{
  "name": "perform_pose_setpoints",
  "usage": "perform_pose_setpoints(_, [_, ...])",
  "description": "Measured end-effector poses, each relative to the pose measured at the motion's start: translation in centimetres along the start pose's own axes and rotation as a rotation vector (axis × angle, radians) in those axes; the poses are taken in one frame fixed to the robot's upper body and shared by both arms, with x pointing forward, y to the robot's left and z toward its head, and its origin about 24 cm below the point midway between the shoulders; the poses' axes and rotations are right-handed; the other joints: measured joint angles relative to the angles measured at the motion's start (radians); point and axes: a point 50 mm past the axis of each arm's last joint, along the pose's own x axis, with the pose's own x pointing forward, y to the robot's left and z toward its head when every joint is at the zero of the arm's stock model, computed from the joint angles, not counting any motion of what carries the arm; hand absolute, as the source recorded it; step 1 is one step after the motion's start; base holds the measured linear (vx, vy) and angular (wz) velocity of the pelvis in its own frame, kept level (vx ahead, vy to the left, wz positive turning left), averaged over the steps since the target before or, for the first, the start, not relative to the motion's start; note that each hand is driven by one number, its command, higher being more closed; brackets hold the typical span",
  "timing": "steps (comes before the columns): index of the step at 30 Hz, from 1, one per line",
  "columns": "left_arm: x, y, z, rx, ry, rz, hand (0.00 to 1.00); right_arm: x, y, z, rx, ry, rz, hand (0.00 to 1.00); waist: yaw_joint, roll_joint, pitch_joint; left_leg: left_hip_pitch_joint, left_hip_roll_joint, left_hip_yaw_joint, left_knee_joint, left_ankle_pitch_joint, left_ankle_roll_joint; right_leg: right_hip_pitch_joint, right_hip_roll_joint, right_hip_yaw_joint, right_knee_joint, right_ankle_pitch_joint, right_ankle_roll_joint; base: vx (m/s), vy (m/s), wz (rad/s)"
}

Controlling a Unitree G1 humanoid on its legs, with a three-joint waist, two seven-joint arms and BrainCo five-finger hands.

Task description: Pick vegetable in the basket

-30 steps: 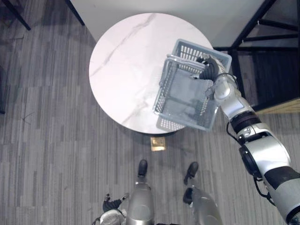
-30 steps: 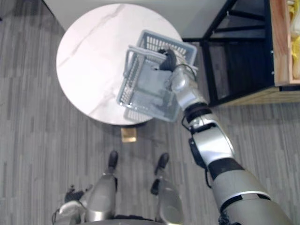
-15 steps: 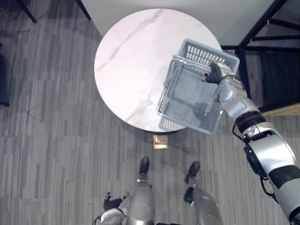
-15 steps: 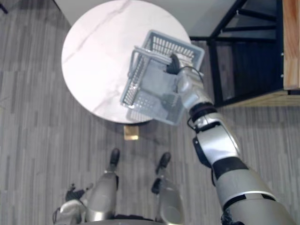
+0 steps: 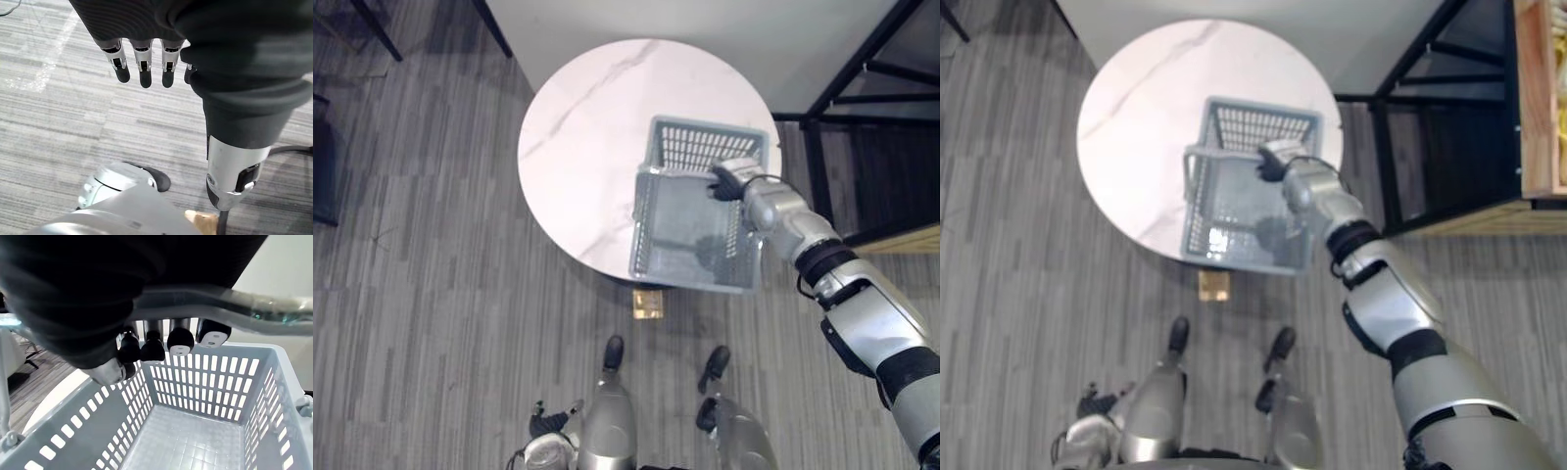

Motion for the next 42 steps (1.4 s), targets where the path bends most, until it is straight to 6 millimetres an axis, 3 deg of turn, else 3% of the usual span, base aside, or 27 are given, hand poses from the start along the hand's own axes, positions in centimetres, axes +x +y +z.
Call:
perform_pose_setpoints(5, [0.2, 0.7, 0.1, 0.042, -0.006, 0.019, 0.00, -0.1, 2.8, 2.6, -0.008, -0.088, 0.101, 1.00, -0.004, -0.030, -0.071, 0.021, 0.004, 0.025, -0.010, 0.000, 0.000, 0.002, 0.005, 0.019, -0.003, 0.000, 0.000, 0.02, -0.002, -0.12])
perform_pose_setpoints(9, [0.1, 1.1, -0.4, 0.079, 0.003, 0.029, 0.00, -0.1, 2.5, 3.8, -0.010, -0.143, 0.074, 1.00, -0.009, -0.053, -0.124, 0.062, 0.010, 0.055, -0.030, 0.000, -0.001, 0.023, 0.015, 0.045, -0.015, 0.003, 0.003, 0.02, -0.012, -0.20])
perform_pose_setpoints(14, [0.0, 2.4, -1.7, 0.115, 0.044, 0.054, 0.00, -0.8, 1.0, 5.0, -0.039, -0.243, 0.004, 1.00, -0.059, -0.075, -0.208, 0.095, 0.017, 0.085, -0.048, -0.002, -0.003, 0.039, 0.028, 0.072, -0.042, 0.014, 0.002, 0.02, -0.014, -0.18])
perform_pose_setpoints(16, [0.0, 2.6, -1.8, 0.150, 0.040, 0.055, 0.00, -1.5, 0.6, 4.8, -0.045, -0.269, -0.022, 1.00, -0.065, -0.077, -0.213, 0.123, 0.021, 0.107, -0.057, -0.004, -0.006, 0.050, 0.034, 0.095, -0.046, 0.017, 0.001, 0.00, -0.017, -0.27])
perform_pose_setpoints(20, [-0.2, 3.1, -2.7, 0.171, 0.074, 0.062, 0.00, -3.5, 1.1, 4.6, -0.012, -0.345, -0.032, 1.00, -0.114, -0.077, -0.274, 0.130, 0.024, 0.127, -0.064, -0.007, -0.009, 0.051, 0.042, 0.110, -0.061, 0.025, 0.001, 0.01, -0.014, -0.18])
perform_pose_setpoints(30, [-0.7, 3.4, -4.6, 0.239, 0.132, 0.026, 0.00, -10.3, 6.2, 1.5, 0.106, -0.395, 0.145, 1.00, -0.167, -0.049, -0.336, 0.192, 0.032, 0.211, -0.070, -0.035, -0.014, 0.068, 0.064, 0.194, -0.073, 0.033, 0.003, 0.00, -0.014, -0.25])
perform_pose_setpoints(36, [-1.1, 2.8, -5.5, 0.326, 0.149, -0.035, 0.00, -14.6, 11.0, -1.4, 0.153, -0.284, 0.334, 1.00, -0.182, -0.010, -0.357, 0.195, 0.030, 0.234, -0.038, -0.061, -0.014, 0.071, 0.064, 0.217, -0.074, 0.034, 0.004, 0.00, -0.006, -0.12])
perform_pose_setpoints(42, [-1.4, 2.7, -6.1, 0.362, 0.160, -0.074, 0.00, -17.9, 13.8, -2.6, 0.224, -0.200, 0.421, 1.00, -0.197, 0.011, -0.366, 0.207, 0.029, 0.244, -0.021, -0.076, -0.014, 0.082, 0.063, 0.229, -0.075, 0.033, 0.005, 0.00, -0.006, -0.06])
